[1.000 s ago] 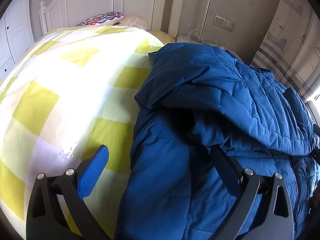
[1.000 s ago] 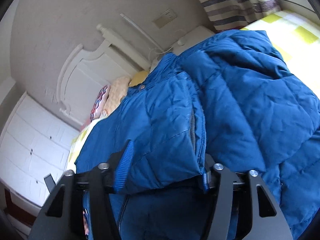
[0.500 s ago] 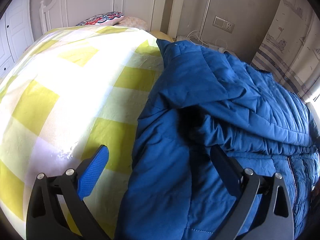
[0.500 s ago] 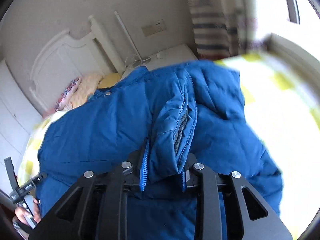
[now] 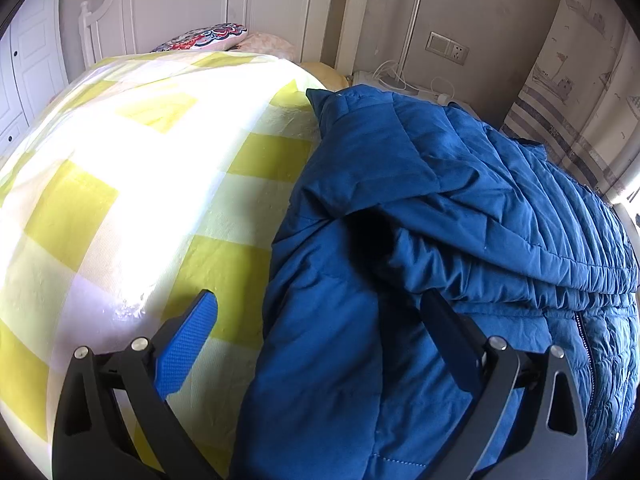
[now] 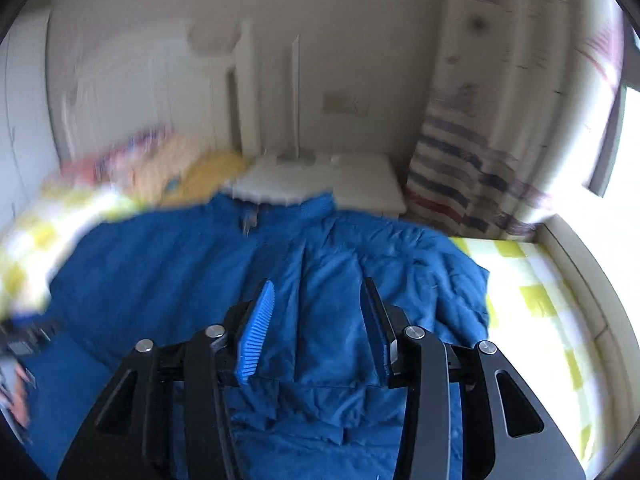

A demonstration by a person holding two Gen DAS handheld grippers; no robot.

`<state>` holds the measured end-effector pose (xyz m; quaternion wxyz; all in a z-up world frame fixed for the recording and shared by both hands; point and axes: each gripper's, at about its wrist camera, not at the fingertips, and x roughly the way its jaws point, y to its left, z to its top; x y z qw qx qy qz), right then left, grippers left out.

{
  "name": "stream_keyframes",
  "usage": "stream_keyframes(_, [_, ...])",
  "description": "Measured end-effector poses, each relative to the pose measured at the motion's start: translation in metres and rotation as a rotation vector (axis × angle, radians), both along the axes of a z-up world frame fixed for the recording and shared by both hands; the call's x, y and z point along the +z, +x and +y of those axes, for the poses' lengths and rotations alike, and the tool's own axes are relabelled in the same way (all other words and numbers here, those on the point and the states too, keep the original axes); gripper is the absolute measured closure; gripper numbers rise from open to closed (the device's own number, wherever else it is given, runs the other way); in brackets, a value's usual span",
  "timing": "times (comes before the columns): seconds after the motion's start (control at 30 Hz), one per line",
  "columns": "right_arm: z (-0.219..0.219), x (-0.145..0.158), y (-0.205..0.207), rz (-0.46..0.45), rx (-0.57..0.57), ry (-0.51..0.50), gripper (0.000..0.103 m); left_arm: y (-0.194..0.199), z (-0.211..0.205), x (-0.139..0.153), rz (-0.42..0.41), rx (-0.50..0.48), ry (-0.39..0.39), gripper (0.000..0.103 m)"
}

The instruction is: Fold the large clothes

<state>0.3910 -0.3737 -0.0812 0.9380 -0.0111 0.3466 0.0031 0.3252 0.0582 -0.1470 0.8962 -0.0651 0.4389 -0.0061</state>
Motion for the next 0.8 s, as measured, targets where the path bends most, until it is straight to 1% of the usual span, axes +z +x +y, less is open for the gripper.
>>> stream_keyframes(0.03, [-0.002, -0.010, 0.006, 0.038, 0.000, -0.008, 0.062, 0.000, 0.000, 0.000, -0.001, 0.000, -0.004, 0.003])
stream_keyframes(0.07, [-0.010, -0.028, 0.015, 0.102, -0.022, -0.018, 0.061, 0.000, 0.001, 0.000, -0.002, 0.000, -0.007, 0.003])
stream_keyframes(0.1, [-0.020, -0.039, 0.015, 0.104, -0.020, 0.018, 0.061, -0.001, 0.001, 0.000, -0.003, 0.000, -0.009, 0.003])
stream_keyframes(0.13, [-0.030, -0.044, 0.011, 0.083, 0.001, 0.079, 0.061, -0.001, 0.002, 0.001, 0.003, -0.009, -0.011, 0.003])
stream_keyframes(0.17, [-0.036, -0.046, 0.009, 0.086, 0.005, 0.122, 0.061, -0.003, 0.002, 0.006, 0.002, -0.025, -0.012, 0.004])
stream_keyframes(0.2, [-0.040, -0.045, 0.007, 0.089, 0.007, 0.149, 0.061, -0.005, 0.002, 0.012, -0.016, -0.032, -0.011, 0.004])
stream_keyframes(0.27, [-0.042, -0.047, 0.007, 0.088, 0.013, 0.160, 0.060, -0.011, 0.001, 0.044, -0.119, -0.041, -0.015, 0.004])
stream_keyframes(0.3, [-0.041, -0.048, 0.007, 0.092, 0.013, 0.150, 0.059, -0.012, -0.003, 0.067, -0.178, -0.053, -0.021, 0.003])
stream_keyframes(0.37, [-0.035, -0.050, 0.008, 0.092, 0.019, 0.127, 0.055, -0.006, -0.014, 0.098, -0.248, -0.096, -0.030, 0.003])
stream_keyframes(0.4, [-0.034, -0.050, 0.006, 0.091, 0.023, 0.119, 0.053, 0.000, -0.023, 0.108, -0.267, -0.120, -0.021, 0.003])
stream_keyframes(0.43, [-0.034, -0.050, 0.002, 0.090, 0.028, 0.118, 0.052, 0.012, -0.036, 0.115, -0.268, -0.150, -0.003, 0.003])
stream_keyframes(0.5, [-0.022, -0.044, 0.011, 0.091, 0.031, 0.131, 0.051, 0.036, -0.056, 0.114, -0.223, -0.193, 0.017, 0.003])
stream_keyframes(0.53, [-0.024, -0.043, 0.010, 0.091, 0.033, 0.143, 0.051, 0.053, -0.066, 0.107, -0.185, -0.207, 0.016, 0.003])
stream_keyframes(0.57, [-0.025, -0.043, 0.011, 0.090, 0.035, 0.154, 0.051, 0.068, -0.073, 0.098, -0.154, -0.202, 0.013, 0.003])
stream_keyframes(0.63, [-0.028, -0.044, 0.011, 0.089, 0.037, 0.169, 0.051, 0.090, -0.079, 0.074, -0.094, -0.185, 0.007, 0.003])
stream_keyframes(0.7, [-0.028, -0.044, 0.012, 0.091, 0.039, 0.172, 0.051, 0.111, -0.081, 0.038, -0.004, -0.162, 0.043, 0.002])
stream_keyframes(0.73, [-0.028, -0.044, 0.012, 0.091, 0.051, 0.178, 0.051, 0.115, -0.082, 0.016, 0.018, -0.165, 0.067, 0.002])
stream_keyframes(0.77, [-0.028, -0.044, 0.012, 0.091, 0.051, 0.179, 0.051, 0.108, -0.084, 0.010, -0.050, -0.175, 0.088, 0.002])
stream_keyframes(0.8, [-0.028, -0.044, 0.013, 0.093, 0.050, 0.183, 0.051, 0.103, -0.083, 0.010, -0.065, -0.176, 0.097, 0.002])
